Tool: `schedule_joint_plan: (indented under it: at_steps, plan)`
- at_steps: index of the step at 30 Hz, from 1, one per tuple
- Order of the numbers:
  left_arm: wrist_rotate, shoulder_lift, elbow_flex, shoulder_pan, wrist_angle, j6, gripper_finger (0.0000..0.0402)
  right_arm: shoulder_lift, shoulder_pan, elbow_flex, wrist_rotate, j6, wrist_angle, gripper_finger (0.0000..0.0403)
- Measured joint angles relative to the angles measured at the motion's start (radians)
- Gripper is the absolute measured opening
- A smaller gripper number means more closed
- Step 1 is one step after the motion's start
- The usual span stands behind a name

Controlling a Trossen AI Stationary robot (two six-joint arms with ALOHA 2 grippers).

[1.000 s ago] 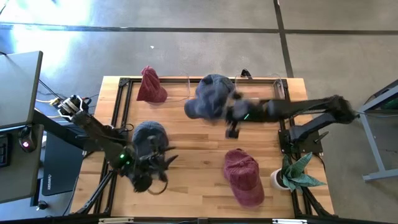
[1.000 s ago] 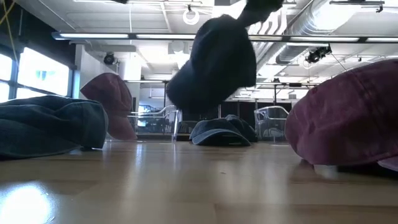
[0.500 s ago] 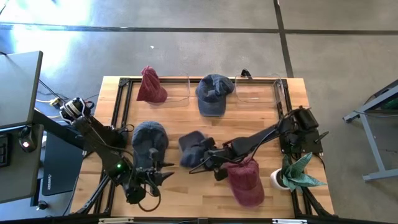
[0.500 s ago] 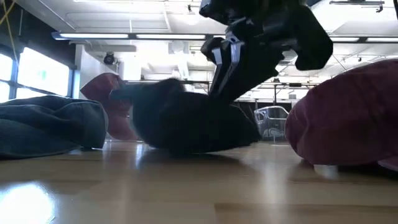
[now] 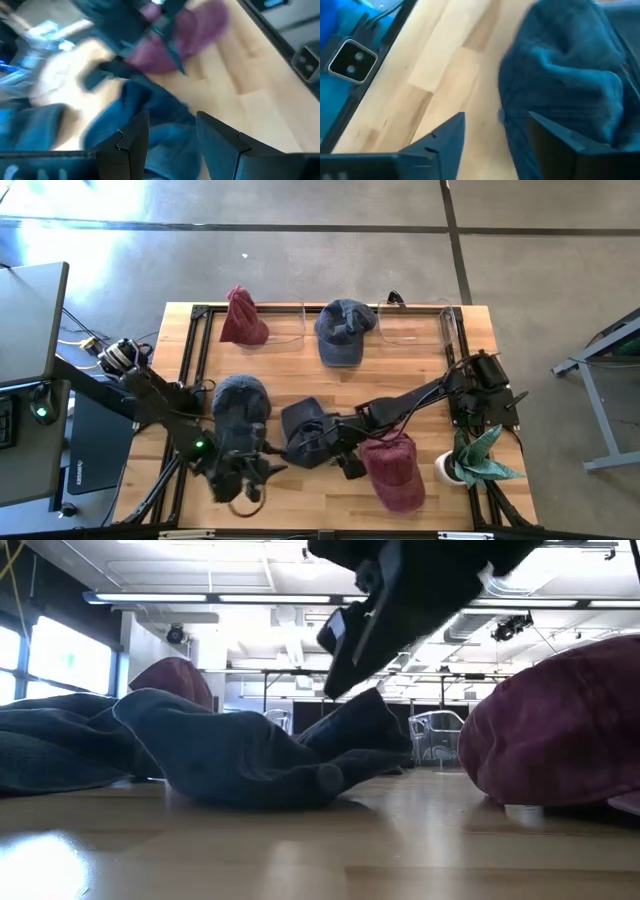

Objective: Pick & Place hat
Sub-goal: Put the bottom right blue cap into the right transparent bin

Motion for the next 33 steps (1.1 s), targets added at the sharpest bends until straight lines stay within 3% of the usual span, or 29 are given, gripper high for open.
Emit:
schedule_joint_plan:
  at_steps: [3,7,14,18,24,27,33]
  plan:
    - [0.138,0.051,-0.001,0.062,0.095,0.042,0.0156,-0.015,0.006,0.009,0.157,0.069,-0.019,0.0227]
    - [0.276,0.154,0.000,0.172,0.151,0.036,0.0156,0.003,0.015,-0.009,0.273,0.099,-0.054,0.0198]
    - [0.228,0.201,-0.003,0.315,-0.174,-0.293,0.0156,0.006,0.014,-0.050,0.549,0.326,-0.223,0.0113]
    - [0.136,0.198,-0.001,0.325,-0.241,-0.363,0.0156,0.004,0.021,-0.070,0.562,0.345,-0.250,0.0079]
    - [-0.003,0.137,0.067,0.244,-0.293,-0.368,0.0156,-0.048,0.055,-0.068,0.665,0.332,-0.238,0.0056]
    - [-0.044,0.124,0.098,0.210,-0.326,-0.389,0.0156,-0.059,0.062,-0.068,0.656,0.260,-0.115,0.0059]
    - [-0.007,0.123,0.075,0.232,-0.290,-0.428,0.0156,0.033,0.002,-0.068,0.605,0.093,0.154,0.0043]
